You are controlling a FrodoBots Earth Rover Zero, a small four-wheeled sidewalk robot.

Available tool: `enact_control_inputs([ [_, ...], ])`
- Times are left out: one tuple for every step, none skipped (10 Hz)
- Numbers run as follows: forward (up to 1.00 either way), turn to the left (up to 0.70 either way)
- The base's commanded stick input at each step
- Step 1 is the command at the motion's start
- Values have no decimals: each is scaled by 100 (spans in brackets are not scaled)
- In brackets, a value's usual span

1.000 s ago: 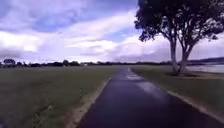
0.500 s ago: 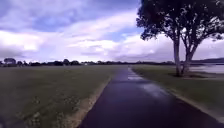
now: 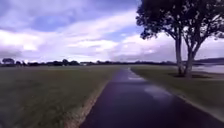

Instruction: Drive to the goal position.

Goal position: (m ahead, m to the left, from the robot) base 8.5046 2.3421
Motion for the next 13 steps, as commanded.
enact_control_inputs([
  [62, -7],
  [62, -2],
  [62, -5],
  [62, -12],
  [62, -16],
  [62, -15],
  [62, -14],
  [62, -14],
  [62, -13],
  [62, -7],
  [62, -14],
  [62, 0],
  [62, 0],
])
